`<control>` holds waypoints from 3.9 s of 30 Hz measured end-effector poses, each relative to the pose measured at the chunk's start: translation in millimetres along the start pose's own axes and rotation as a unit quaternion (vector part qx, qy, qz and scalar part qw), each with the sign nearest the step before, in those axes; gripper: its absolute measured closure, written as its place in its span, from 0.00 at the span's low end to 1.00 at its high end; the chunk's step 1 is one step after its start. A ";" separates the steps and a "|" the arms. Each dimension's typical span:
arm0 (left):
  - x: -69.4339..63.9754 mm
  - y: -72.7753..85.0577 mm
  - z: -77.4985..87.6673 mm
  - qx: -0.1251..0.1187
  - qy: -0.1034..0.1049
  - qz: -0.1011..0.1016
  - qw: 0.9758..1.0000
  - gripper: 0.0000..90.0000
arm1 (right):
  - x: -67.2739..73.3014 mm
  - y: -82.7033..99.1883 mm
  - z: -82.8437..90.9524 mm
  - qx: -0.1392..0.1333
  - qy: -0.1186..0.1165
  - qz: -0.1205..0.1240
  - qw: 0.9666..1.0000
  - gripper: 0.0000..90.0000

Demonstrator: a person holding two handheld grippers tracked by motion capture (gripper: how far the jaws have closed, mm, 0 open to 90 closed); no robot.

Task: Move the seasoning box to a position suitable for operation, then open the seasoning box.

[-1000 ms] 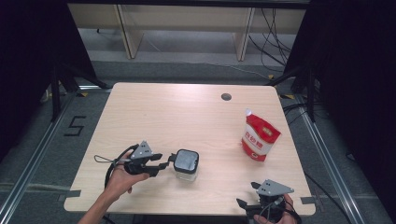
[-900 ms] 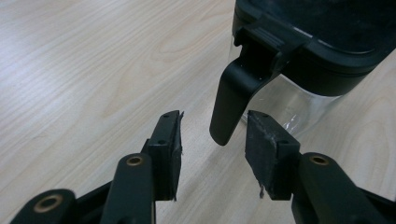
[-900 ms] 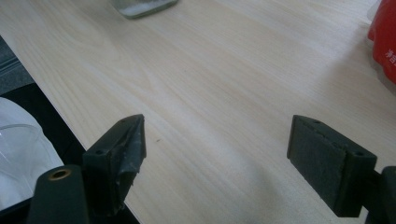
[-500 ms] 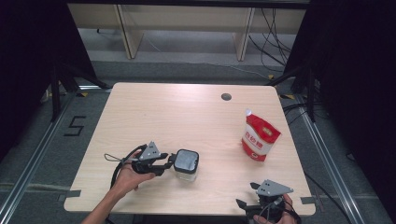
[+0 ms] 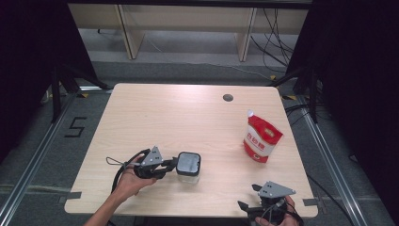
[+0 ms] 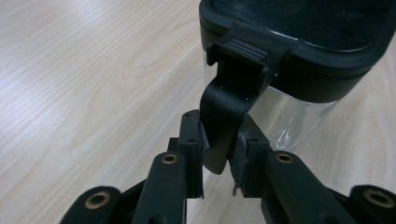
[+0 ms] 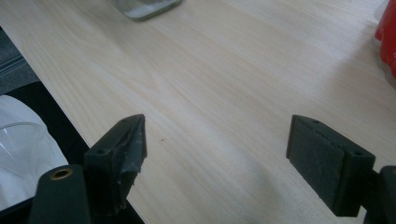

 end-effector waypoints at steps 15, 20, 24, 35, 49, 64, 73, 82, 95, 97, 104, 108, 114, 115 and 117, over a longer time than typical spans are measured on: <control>-39.9 -10.2 -13.0 0.013 0.031 0.009 0.999 0.81 | -1.4 -0.5 1.0 -0.006 0.000 0.008 1.000 0.24; -44.4 -12.0 -15.9 0.012 0.030 0.005 0.999 0.81 | -1.1 -0.6 0.6 -0.005 -0.001 0.010 1.000 0.24; -41.8 -10.8 -17.3 0.007 0.027 -0.004 1.000 0.81 | -0.1 -0.7 1.1 -0.005 -0.002 0.009 1.000 0.24; -41.2 -11.1 -17.0 0.007 0.025 -0.001 1.000 0.65 | -0.5 -0.6 1.7 -0.004 -0.004 0.006 1.000 0.24; -40.9 -21.3 16.9 -0.023 0.016 0.044 0.999 0.44 | -0.3 0.0 3.0 -0.013 -0.010 0.012 1.000 0.24; -46.0 -40.8 28.3 -0.055 0.015 0.032 0.998 0.66 | 1.4 -0.7 -0.3 -0.009 -0.013 0.019 1.000 0.24; -49.6 -52.7 19.7 -0.089 0.000 0.014 0.996 0.90 | 1.9 -0.5 -1.3 -0.012 -0.019 0.021 1.000 0.26; -53.1 -58.5 8.4 -0.088 -0.007 0.005 0.996 0.95 | 4.6 -2.5 -1.4 -0.010 -0.016 0.021 1.000 0.27; -52.6 -49.4 -0.6 -0.081 -0.002 0.008 0.997 0.95 | 11.2 -15.7 -1.6 -0.055 -0.035 0.044 0.997 0.56; -52.1 -49.4 -0.9 -0.082 -0.002 0.009 0.997 0.95 | 11.4 -17.6 -1.7 -0.061 -0.033 0.052 0.996 0.60; -51.9 -48.7 -0.4 -0.081 -0.001 0.007 0.997 0.94 | 9.5 -35.9 -8.5 -0.123 -0.045 0.089 0.987 0.86; -51.8 -48.4 -0.4 -0.082 -0.001 0.006 0.997 0.94 | 6.8 -42.1 -18.5 -0.136 -0.061 0.077 0.986 0.93; -52.2 -48.2 -0.5 -0.083 -0.002 0.006 0.997 0.93 | 5.8 -52.8 -32.5 -0.170 -0.083 0.070 0.979 0.99; -52.2 -48.5 -0.5 -0.082 -0.002 0.007 0.997 0.93 | 2.5 -56.1 -38.5 -0.167 -0.088 0.083 0.978 1.00; -52.1 -48.4 -0.5 -0.082 -0.002 0.006 0.997 0.94 | 3.2 -57.0 -42.0 -0.168 -0.094 0.078 0.978 1.00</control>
Point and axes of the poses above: each handheld gripper's, and its own axes: z roughly backward along the jaws, y roughly out of its underside, x roughly to its left, the point moved 1 cm from there along -z, roughly forward along the jaws, and after that the axes turned 12 degrees about -x, right-handed, at the moved point
